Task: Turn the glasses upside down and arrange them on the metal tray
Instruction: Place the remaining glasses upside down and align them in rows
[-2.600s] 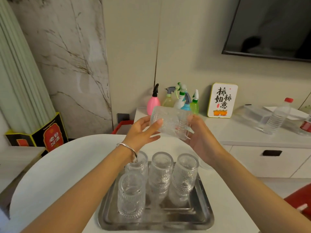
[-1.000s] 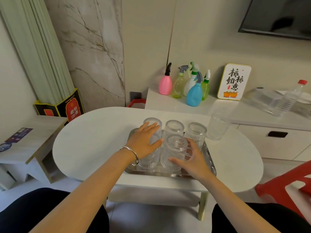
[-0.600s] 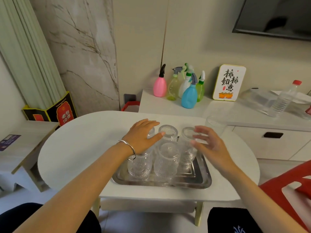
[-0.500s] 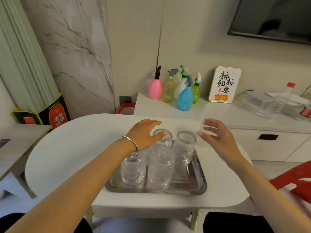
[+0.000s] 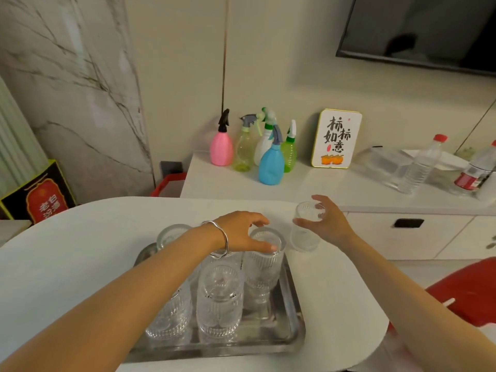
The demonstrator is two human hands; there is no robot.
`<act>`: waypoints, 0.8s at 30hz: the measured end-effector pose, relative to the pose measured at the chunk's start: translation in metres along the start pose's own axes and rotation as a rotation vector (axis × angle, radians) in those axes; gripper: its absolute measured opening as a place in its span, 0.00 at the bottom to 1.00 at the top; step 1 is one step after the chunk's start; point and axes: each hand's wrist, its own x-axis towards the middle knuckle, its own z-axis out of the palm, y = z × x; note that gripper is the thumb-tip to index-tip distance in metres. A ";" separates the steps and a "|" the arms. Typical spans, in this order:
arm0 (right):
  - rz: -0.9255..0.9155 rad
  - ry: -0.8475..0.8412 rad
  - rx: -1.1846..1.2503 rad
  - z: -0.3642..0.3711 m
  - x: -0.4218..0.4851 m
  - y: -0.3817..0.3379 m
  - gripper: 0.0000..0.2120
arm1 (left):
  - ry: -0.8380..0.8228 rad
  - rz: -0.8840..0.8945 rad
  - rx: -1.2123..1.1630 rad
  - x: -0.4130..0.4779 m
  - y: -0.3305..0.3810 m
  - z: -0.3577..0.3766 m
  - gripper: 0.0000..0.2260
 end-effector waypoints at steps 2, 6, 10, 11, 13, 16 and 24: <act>-0.013 0.032 -0.002 0.000 -0.003 0.001 0.38 | 0.003 0.007 -0.015 0.001 0.002 0.001 0.33; -0.022 0.086 0.123 -0.008 -0.015 -0.004 0.36 | 0.019 0.016 -0.048 -0.002 0.005 0.002 0.31; -0.082 0.123 0.303 -0.027 -0.032 -0.022 0.32 | 0.039 0.002 -0.031 -0.004 0.006 0.002 0.31; -0.096 0.125 0.335 -0.032 -0.038 -0.027 0.31 | 0.043 -0.005 -0.031 -0.005 0.006 0.003 0.31; -0.105 0.123 0.411 -0.039 -0.051 -0.040 0.29 | 0.050 -0.012 -0.008 -0.007 0.007 0.004 0.33; -0.073 0.068 0.607 -0.044 -0.070 -0.054 0.27 | 0.132 -0.003 -0.134 -0.013 0.017 0.001 0.37; -0.057 -0.338 1.004 -0.038 -0.119 -0.069 0.31 | 0.442 0.082 -0.829 -0.062 0.047 -0.027 0.23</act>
